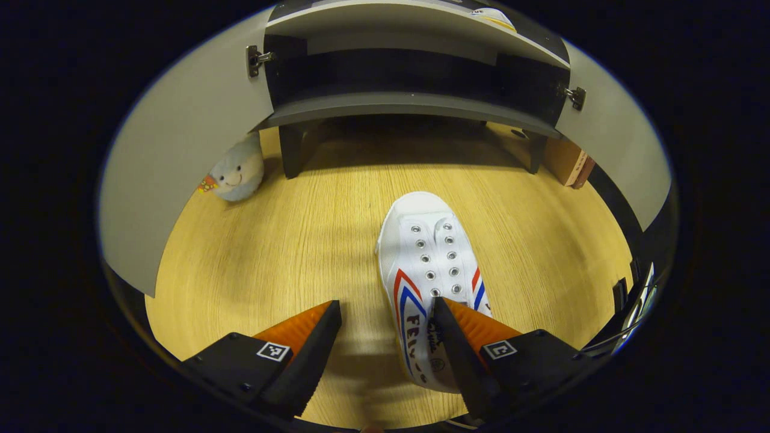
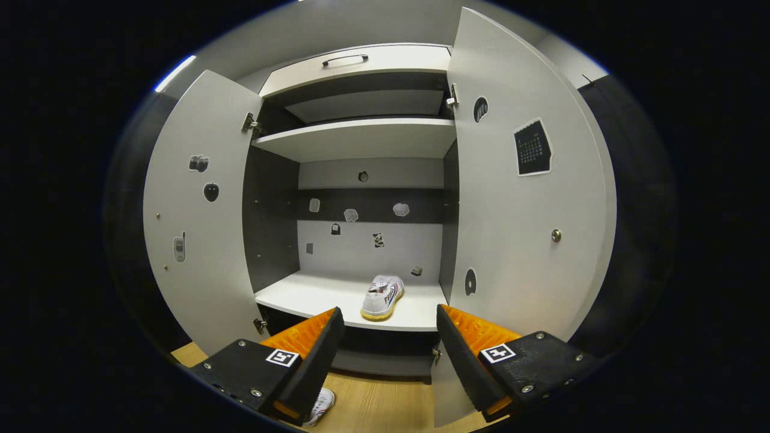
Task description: Grab one shoe with the right hand and put it into the shoe cabinet, grab the other shoe with the left hand and put it into the shoe cabinet; then close the right door with the right hand and the left door with the left hand.
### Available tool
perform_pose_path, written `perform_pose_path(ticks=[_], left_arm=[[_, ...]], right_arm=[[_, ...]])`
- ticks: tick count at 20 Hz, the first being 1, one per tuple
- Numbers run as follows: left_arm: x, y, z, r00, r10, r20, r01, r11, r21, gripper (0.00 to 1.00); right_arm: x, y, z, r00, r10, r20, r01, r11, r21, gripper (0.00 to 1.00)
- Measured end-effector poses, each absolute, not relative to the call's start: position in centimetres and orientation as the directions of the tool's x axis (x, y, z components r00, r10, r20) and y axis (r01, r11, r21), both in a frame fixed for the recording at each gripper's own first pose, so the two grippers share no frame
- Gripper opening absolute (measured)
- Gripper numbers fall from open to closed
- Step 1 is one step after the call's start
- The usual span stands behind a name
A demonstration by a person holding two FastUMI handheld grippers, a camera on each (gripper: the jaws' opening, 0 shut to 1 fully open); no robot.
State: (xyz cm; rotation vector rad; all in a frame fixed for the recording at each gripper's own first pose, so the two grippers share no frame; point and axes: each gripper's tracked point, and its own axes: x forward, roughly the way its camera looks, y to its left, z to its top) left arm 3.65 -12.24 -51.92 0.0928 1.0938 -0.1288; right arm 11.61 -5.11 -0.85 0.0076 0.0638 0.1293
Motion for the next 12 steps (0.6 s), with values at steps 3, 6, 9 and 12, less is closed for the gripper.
perform_pose_path(ticks=[3, 6, 9, 12], left_arm=[[3.7, -12.5, -52.4, 0.432, -0.071, -0.899, 0.142, 0.99, -0.01, 1.0], [3.4, -14.1, -52.6, 0.416, -0.123, -0.901, 0.129, 0.989, -0.075, 0.79], [3.4, -14.4, -52.6, 0.401, -0.122, -0.908, 0.158, 0.985, -0.063, 0.49], [3.3, -14.3, -52.6, 0.375, -0.112, -0.92, 0.107, 0.991, -0.077, 0.46]], right_arm=[[11.4, -5.2, -1.1, 0.989, 0.127, -0.071, -0.127, 0.992, 0.011, 0.94], [11.3, -5.3, -1.4, 0.989, 0.123, -0.077, -0.123, 0.992, 0.0, 0.94], [11.0, -4.9, -1.5, 0.988, 0.132, -0.081, -0.132, 0.991, 0.004, 0.94], [10.7, -4.8, -1.5, 0.987, 0.134, -0.084, -0.135, 0.991, -0.001, 0.94]])
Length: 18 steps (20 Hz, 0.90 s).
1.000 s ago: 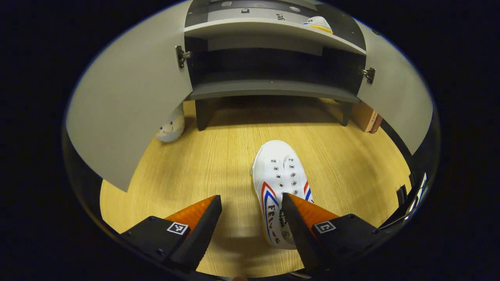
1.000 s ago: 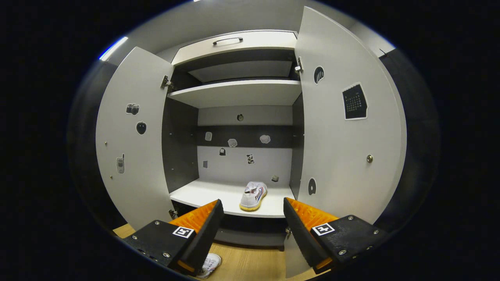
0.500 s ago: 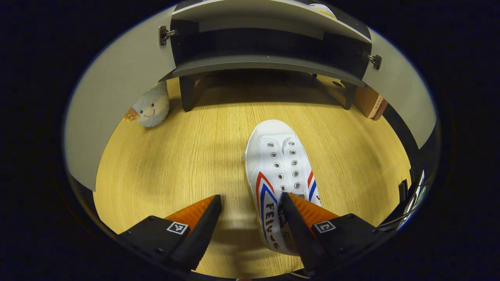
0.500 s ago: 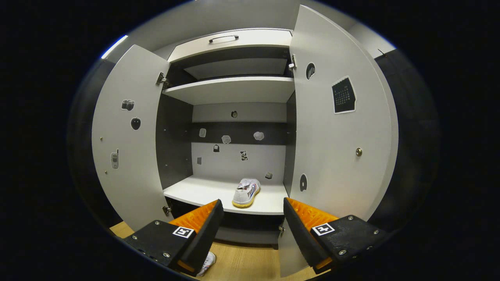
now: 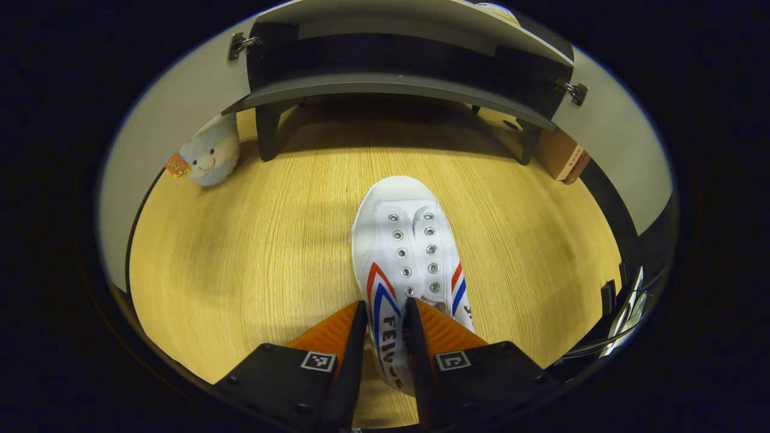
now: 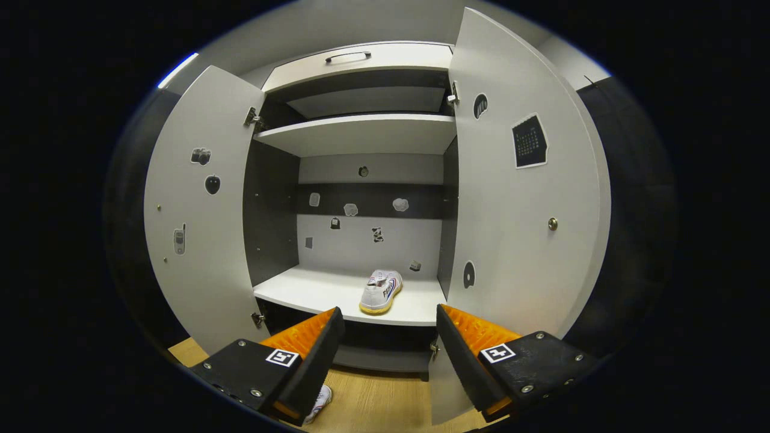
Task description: Grab one shoe with the right hand and put it into the shoe cabinet, grab the other shoe with the left hand and put it into the shoe cabinet; then close the right door with the right hand and the left door with the left hand.
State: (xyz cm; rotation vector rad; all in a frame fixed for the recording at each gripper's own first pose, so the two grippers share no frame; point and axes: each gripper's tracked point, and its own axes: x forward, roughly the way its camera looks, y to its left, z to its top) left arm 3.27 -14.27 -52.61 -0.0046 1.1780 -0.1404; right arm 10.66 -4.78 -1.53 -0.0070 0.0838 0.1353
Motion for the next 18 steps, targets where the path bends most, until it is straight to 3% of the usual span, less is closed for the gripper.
perform_pose_path(ticks=[1, 2, 4, 10, 18], left_arm=[[3.4, -13.9, -52.6, 0.373, -0.1, -0.922, 0.078, 0.994, -0.076, 0.35], [3.4, -14.0, -53.3, 0.372, -0.105, -0.922, 0.054, 0.994, -0.091, 0.34], [3.9, -13.8, -53.5, 0.392, -0.095, -0.915, 0.011, 0.995, -0.098, 0.07], [4.7, -16.6, -50.2, 0.444, -0.18, -0.878, 0.026, 0.982, -0.188, 0.07], [9.4, -15.4, -36.4, 0.562, -0.237, -0.792, 0.085, 0.969, -0.23, 0.06]], right_arm=[[10.6, -4.7, -1.6, 0.987, 0.136, -0.085, -0.136, 0.991, -0.003, 0.94], [10.5, -4.6, -1.6, 0.987, 0.138, -0.085, -0.138, 0.99, -0.005, 0.94], [10.2, -4.3, -1.6, 0.986, 0.145, -0.086, -0.146, 0.989, -0.007, 0.94], [9.6, -4.2, -0.7, 0.988, 0.143, -0.066, -0.144, 0.99, -0.008, 0.94], [8.7, -4.7, 2.0, 0.992, 0.127, -0.005, -0.127, 0.992, -0.009, 0.94]])
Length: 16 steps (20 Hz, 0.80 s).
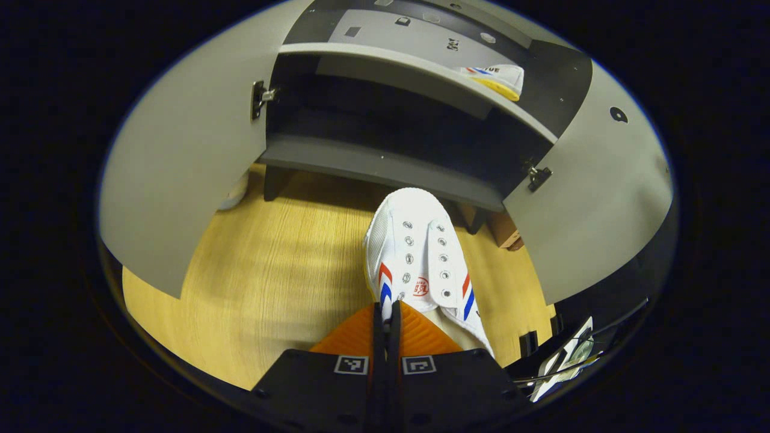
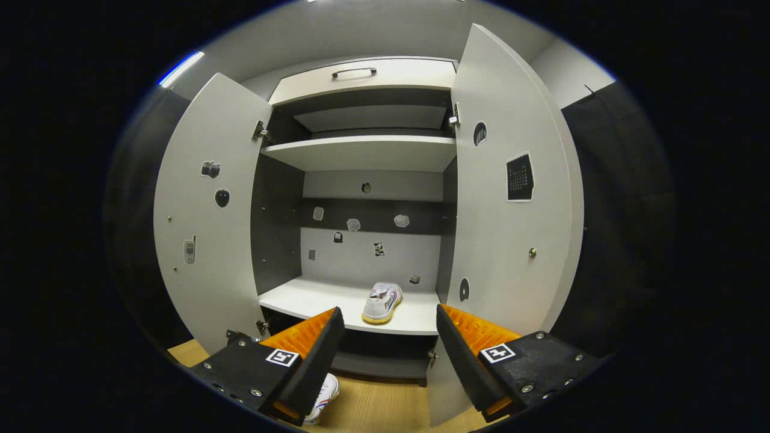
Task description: Grab one shoe with the right hand and put it into the shoe cabinet, grab the other shoe with the left hand and put it into the shoe cabinet; then close the right door with the right hand and the left door with the left hand.
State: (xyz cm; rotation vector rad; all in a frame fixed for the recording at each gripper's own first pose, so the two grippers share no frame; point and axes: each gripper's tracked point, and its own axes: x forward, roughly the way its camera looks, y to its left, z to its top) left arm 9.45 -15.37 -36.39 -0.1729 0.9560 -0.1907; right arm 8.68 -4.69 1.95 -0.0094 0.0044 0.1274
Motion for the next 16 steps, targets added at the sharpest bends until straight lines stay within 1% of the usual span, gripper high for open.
perform_pose_path(ticks=[2, 5, 9, 12, 16], left_arm=[[11.5, -14.7, -31.9, 0.62, -0.238, -0.748, 0.137, 0.971, -0.196, 0.06], [13.9, -15.1, -24.5, 0.661, -0.28, -0.696, 0.158, 0.959, -0.236, 0.06], [17.2, -15.9, -19.5, 0.717, -0.291, -0.634, 0.162, 0.953, -0.255, 0.06], [20.9, -14.7, -16.0, 0.774, -0.246, -0.584, 0.153, 0.967, -0.206, 0.06], [25.7, -14.4, -12.7, 0.801, -0.209, -0.561, 0.132, 0.976, -0.175, 0.06]], right_arm=[[8.6, -4.8, 2.7, 0.992, 0.126, 0.015, -0.126, 0.992, -0.002, 0.94], [8.5, -5.0, 3.7, 0.992, 0.12, 0.039, -0.121, 0.993, 0.005, 0.94], [8.1, -5.6, 5.1, 0.991, 0.111, 0.072, -0.113, 0.994, 0.016, 0.94], [7.8, -6.3, 5.7, 0.991, 0.097, 0.088, -0.099, 0.995, 0.012, 0.94], [7.2, -7.4, 6.3, 0.992, 0.075, 0.1, -0.077, 0.997, 0.014, 0.94]])
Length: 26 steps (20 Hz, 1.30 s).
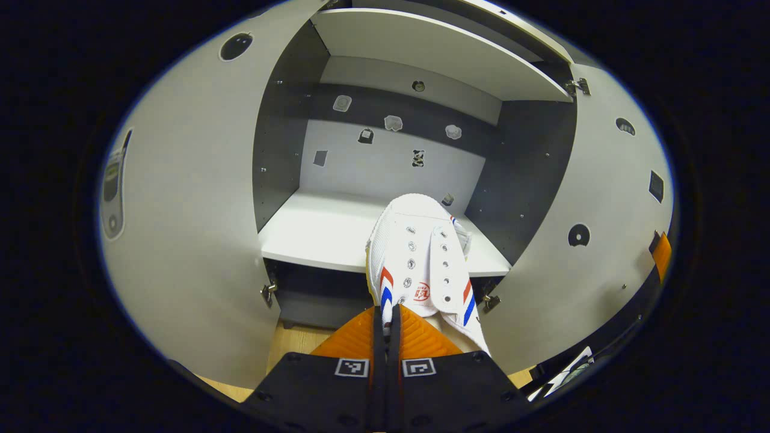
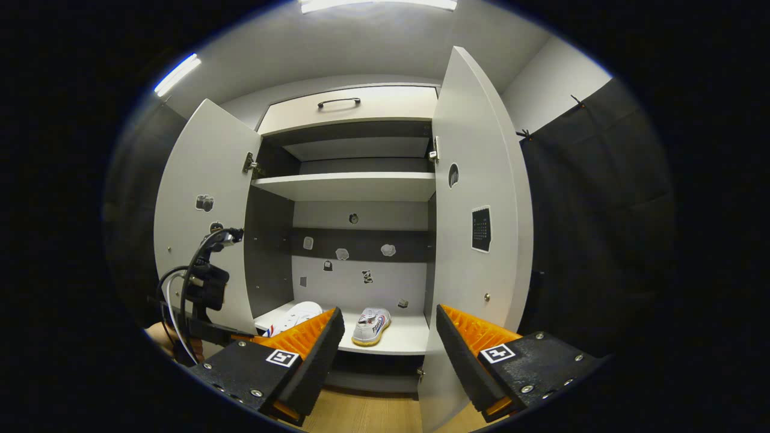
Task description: Grab one shoe with the right hand and put it into the shoe cabinet, grab the other shoe with the left hand and put it into the shoe cabinet; then close the right door with the right hand and the left door with the left hand.
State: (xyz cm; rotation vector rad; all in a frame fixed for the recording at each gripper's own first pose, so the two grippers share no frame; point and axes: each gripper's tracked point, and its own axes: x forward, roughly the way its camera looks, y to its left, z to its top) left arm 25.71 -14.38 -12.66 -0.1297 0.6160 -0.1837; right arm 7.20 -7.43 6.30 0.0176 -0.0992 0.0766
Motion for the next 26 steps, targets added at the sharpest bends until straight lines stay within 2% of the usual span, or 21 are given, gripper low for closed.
perform_pose_path(ticks=[10, 18, 26], left_arm=[[36.1, -14.6, -11.1, 0.812, -0.193, -0.55, 0.131, 0.98, -0.151, 0.06], [43.0, -14.5, -16.7, 0.743, -0.179, -0.646, 0.094, 0.982, -0.164, 0.06], [46.9, -14.9, -21.1, 0.69, -0.174, -0.702, 0.071, 0.982, -0.174, 0.06]], right_arm=[[5.9, -9.9, 6.3, 0.995, 0.019, 0.101, -0.022, 0.999, 0.025, 0.93], [6.1, -9.9, 6.3, 0.994, 0.008, 0.107, -0.009, 1.0, 0.005, 0.93], [7.0, -9.0, 5.2, 0.997, 0.023, 0.079, -0.024, 1.0, 0.012, 0.93]])
